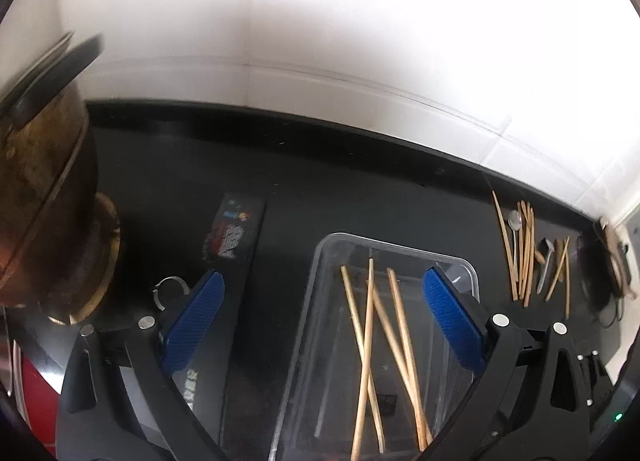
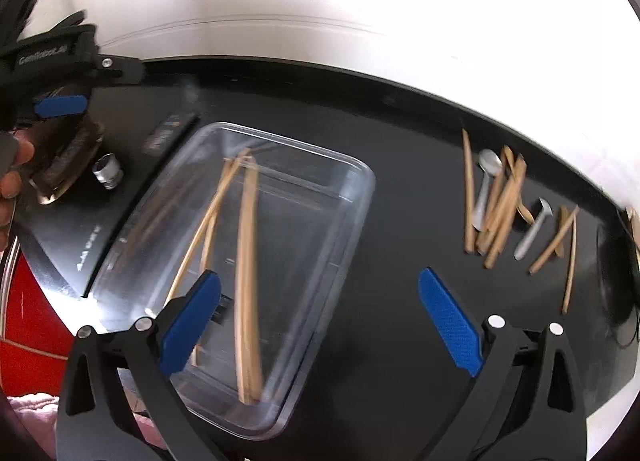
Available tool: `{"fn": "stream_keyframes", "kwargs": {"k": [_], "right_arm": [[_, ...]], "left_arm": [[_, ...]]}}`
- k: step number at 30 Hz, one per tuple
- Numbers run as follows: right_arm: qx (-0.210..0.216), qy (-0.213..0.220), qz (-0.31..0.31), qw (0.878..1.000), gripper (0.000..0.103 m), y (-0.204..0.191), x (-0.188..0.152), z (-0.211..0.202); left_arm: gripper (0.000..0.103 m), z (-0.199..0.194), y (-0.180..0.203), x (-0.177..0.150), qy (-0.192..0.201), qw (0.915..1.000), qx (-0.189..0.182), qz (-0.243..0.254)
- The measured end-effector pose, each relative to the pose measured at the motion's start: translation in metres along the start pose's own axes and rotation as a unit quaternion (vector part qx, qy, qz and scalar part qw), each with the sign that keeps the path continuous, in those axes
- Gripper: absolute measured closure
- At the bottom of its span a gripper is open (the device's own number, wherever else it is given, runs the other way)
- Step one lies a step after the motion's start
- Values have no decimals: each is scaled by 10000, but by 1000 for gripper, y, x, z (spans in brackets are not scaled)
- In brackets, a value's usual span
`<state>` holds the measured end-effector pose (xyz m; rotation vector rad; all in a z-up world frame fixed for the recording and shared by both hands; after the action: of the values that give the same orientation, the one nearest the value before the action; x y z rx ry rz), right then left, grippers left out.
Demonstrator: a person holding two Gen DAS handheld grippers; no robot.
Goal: Organize utensils
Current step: 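Open both grippers to release the chopsticks into the bin, then move both grippers back over the remaining utensils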
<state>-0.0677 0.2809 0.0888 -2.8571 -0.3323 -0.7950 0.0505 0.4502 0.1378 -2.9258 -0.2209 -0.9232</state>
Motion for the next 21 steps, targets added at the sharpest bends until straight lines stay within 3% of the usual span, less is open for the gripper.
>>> {"fn": "stream_keyframes", "kwargs": {"k": [4,9,16,21], "right_arm": [[-148,46,302,9994,7,48,-9,-15],[-412,109,1091,9931,7,138,-32,-42],[-1271,55,1824,9750,7,252,-82,-66],[-1309,49,2066,9696,7,304,-93,-70]], "left_arm": [[6,-3,61,-11,117,9979,-12,638],[6,0,152,-28,-162,9925,-407,1137],[6,15,234,-40,-423,9886,-267,1419],[6,35,277,-44,-585,9876,-182,1446]]}}
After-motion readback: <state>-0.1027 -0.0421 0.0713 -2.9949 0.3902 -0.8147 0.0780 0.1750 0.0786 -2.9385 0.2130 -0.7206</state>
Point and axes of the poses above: each gripper's, at about its wrist camera, not at the fingertips, and z roughly the way its jaws point, y to its right, x to its top, the point moved 4 cm from there along z, roughly the way its jaws point, and after that the axes turned 12 degrees about x, right-handed, at the moved point
